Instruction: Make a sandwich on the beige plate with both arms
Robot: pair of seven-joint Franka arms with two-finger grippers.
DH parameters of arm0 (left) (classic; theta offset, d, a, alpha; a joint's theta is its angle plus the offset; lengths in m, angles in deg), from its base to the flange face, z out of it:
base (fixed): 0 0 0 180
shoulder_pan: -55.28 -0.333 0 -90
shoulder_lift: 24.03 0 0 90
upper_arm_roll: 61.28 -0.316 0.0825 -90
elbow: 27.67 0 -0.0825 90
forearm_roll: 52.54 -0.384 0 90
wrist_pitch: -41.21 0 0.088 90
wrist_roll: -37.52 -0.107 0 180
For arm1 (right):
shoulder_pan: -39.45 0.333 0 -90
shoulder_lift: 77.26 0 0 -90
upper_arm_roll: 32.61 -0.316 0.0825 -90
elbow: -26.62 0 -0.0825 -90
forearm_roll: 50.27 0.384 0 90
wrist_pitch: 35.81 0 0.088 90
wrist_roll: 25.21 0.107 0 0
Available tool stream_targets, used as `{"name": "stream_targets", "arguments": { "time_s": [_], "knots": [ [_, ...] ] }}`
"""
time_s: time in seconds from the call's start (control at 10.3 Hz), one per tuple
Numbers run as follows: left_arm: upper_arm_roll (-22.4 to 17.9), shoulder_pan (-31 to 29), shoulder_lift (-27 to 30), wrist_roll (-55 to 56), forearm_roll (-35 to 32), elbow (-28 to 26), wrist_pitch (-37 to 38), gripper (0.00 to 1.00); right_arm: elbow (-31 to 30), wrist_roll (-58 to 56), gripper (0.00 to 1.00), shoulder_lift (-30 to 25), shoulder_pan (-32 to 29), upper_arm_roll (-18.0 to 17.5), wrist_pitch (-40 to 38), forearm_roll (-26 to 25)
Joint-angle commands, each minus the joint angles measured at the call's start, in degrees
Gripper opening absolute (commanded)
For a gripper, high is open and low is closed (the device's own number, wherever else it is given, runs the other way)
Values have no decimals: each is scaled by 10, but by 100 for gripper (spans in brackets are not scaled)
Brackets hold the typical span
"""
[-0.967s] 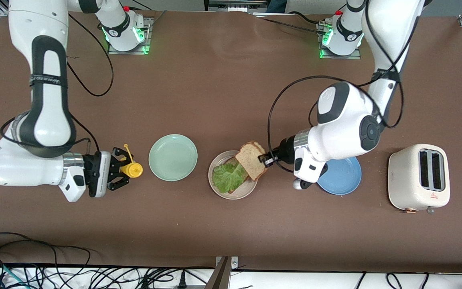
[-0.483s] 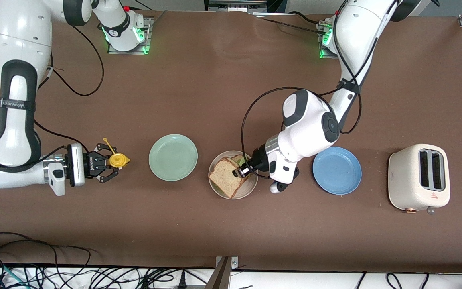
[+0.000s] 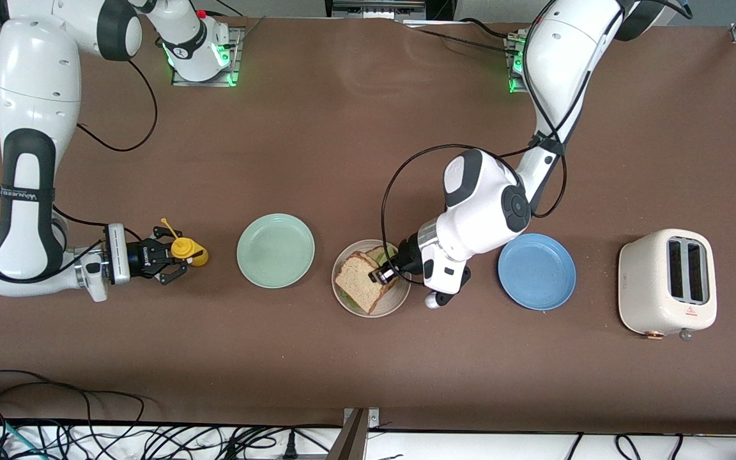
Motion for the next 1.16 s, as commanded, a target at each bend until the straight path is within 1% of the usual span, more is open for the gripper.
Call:
{"name": "stream_targets", "arguments": {
  "time_s": [0.0,0.1,0.39,0.58,0.68,0.97,1.06],
  "knots": [
    [-5,8,-3,-6,18,-5,-7,0,-4,-43,0,26,-16,-8,-42,49],
    [-5,8,-3,-6,18,-6,-7,1,-6,-49,0,36,-17,-8,-50,60],
    [-5,7,-3,-7,18,-11,-7,4,-6,-60,0,47,-22,-8,-51,63],
    [-5,7,-3,-9,17,-14,-7,7,-6,-61,0,52,-23,-14,-48,68],
    [-5,7,-4,-10,17,-16,-7,11,-6,-66,0,56,-23,-15,-49,73],
    [-5,7,-7,-6,20,-16,-7,11,-6,-69,0,66,-23,-15,-44,79],
    [-5,7,-8,-7,18,-17,-7,12,-6,-68,72,67,-23,-15,-43,79]
  ]
}}
